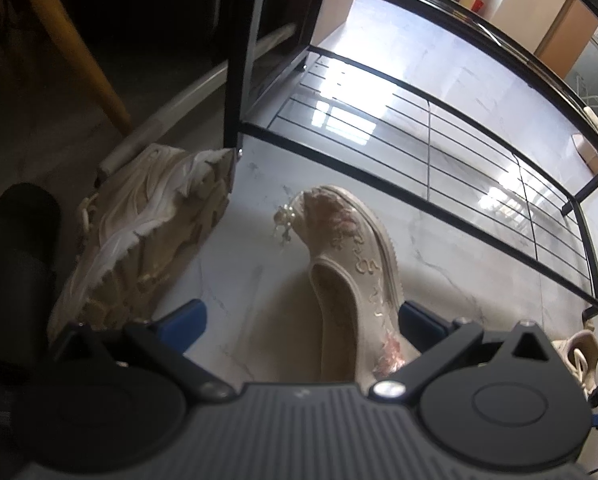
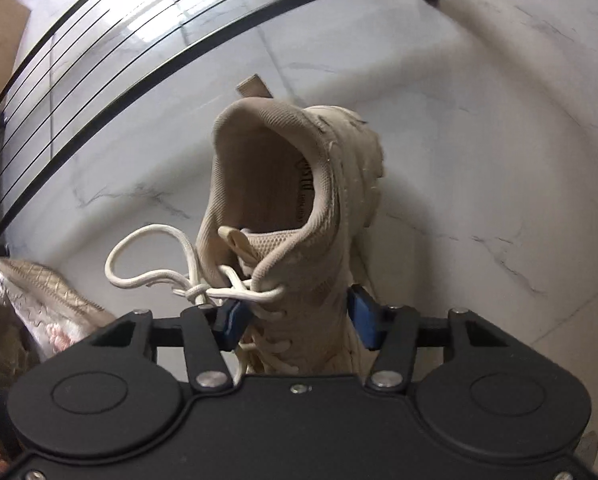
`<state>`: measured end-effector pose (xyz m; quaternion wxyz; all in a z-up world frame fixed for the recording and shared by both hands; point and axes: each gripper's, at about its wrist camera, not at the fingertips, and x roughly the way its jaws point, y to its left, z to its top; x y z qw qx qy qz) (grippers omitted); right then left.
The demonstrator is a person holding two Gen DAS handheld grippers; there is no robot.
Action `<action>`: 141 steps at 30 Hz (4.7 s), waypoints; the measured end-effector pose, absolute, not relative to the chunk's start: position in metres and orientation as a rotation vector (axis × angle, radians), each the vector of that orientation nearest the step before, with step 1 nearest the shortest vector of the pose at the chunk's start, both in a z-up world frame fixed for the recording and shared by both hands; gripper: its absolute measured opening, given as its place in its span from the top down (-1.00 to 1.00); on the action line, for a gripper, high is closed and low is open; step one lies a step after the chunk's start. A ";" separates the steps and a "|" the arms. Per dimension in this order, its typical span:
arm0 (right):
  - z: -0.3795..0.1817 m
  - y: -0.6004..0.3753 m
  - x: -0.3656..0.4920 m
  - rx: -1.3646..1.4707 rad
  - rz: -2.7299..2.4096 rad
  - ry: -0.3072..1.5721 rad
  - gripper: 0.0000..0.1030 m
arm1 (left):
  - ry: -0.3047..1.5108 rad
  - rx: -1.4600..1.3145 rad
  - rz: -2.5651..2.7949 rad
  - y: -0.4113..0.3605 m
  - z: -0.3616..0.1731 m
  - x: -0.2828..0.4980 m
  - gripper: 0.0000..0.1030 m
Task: Organize scattered shoes
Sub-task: 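Carry the sneaker with the right tool toward the rack and lower it, then set the beige lace-up sneaker on the floor by the rack, open right tool, then move the left tool to the white chunky sneaker lying by the rack leg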
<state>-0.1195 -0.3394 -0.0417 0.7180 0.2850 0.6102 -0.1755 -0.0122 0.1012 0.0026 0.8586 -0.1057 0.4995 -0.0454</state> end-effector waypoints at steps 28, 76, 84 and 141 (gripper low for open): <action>-0.034 -0.344 -0.094 0.404 -0.328 1.259 0.11 | 1.066 -0.209 -0.082 0.099 -0.004 -0.009 -0.99; -0.058 -0.362 -0.082 0.109 -0.278 1.201 -0.49 | 1.130 -0.210 -0.195 0.086 -0.027 -0.004 -0.99; -0.061 -0.414 -0.104 0.043 -0.262 1.204 -0.49 | 1.055 -0.201 -0.320 0.059 -0.031 -0.013 -0.99; -0.015 -0.194 -0.096 0.725 -0.092 0.870 -1.00 | 0.996 -0.190 0.014 0.129 -0.030 0.029 -0.98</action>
